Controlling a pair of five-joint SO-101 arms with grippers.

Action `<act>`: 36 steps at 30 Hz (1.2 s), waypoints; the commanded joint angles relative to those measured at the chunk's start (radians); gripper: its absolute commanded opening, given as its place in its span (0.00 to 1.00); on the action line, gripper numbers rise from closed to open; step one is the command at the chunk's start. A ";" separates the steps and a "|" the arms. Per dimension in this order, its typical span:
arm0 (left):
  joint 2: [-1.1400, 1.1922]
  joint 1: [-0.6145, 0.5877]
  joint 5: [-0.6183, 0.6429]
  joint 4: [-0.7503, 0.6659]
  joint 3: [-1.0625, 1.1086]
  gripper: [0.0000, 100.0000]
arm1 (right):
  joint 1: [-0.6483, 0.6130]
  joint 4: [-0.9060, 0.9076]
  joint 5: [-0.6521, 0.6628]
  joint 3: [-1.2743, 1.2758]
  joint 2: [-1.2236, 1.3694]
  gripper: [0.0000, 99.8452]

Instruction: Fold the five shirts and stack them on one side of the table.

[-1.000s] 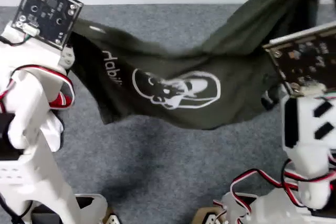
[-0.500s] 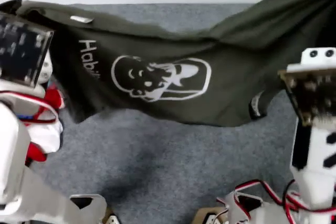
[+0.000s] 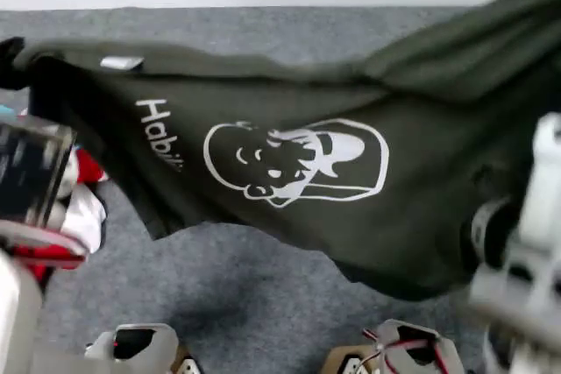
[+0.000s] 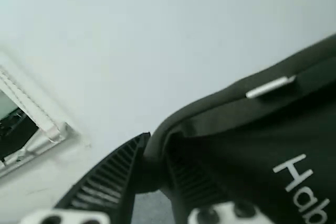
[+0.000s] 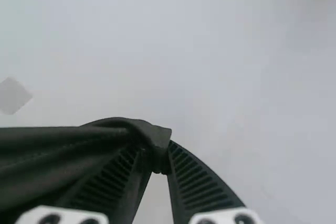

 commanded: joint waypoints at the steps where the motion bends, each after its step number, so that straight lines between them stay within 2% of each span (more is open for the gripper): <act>1: -0.046 -0.008 -0.014 0.003 -0.019 0.00 | 0.019 -0.016 0.055 -0.035 -0.031 0.01; 6: -0.130 -0.008 -0.015 0.003 -0.013 0.00 | 0.019 0.047 0.098 -0.031 -0.084 0.01; 11: -0.196 -0.008 -0.117 0.005 -0.013 0.00 | 0.021 0.160 0.101 -0.031 -0.108 0.01; 14: -0.204 -0.008 -0.126 0.009 0.025 0.00 | 0.019 0.252 0.100 -0.029 -0.104 0.01; 18: -0.204 -0.008 -0.126 0.005 0.205 0.00 | 0.018 0.314 0.095 0.031 -0.048 0.01; 22: -0.204 -0.005 -0.127 -0.058 0.538 0.00 | 0.013 0.318 0.095 0.163 0.012 0.01; 25: -0.204 -0.008 -0.127 -0.203 0.808 0.00 | -0.053 0.314 0.100 0.282 0.058 0.01; 27: -0.204 -0.008 -0.127 -0.354 0.984 0.00 | -0.085 0.306 0.100 0.368 0.091 0.01; 33: -0.192 -0.002 -0.127 -1.011 1.471 0.00 | -0.110 0.064 0.094 0.647 0.214 0.01; 36: -0.115 -0.003 -0.127 -1.275 1.601 0.00 | -0.110 -0.124 0.094 0.770 0.275 0.01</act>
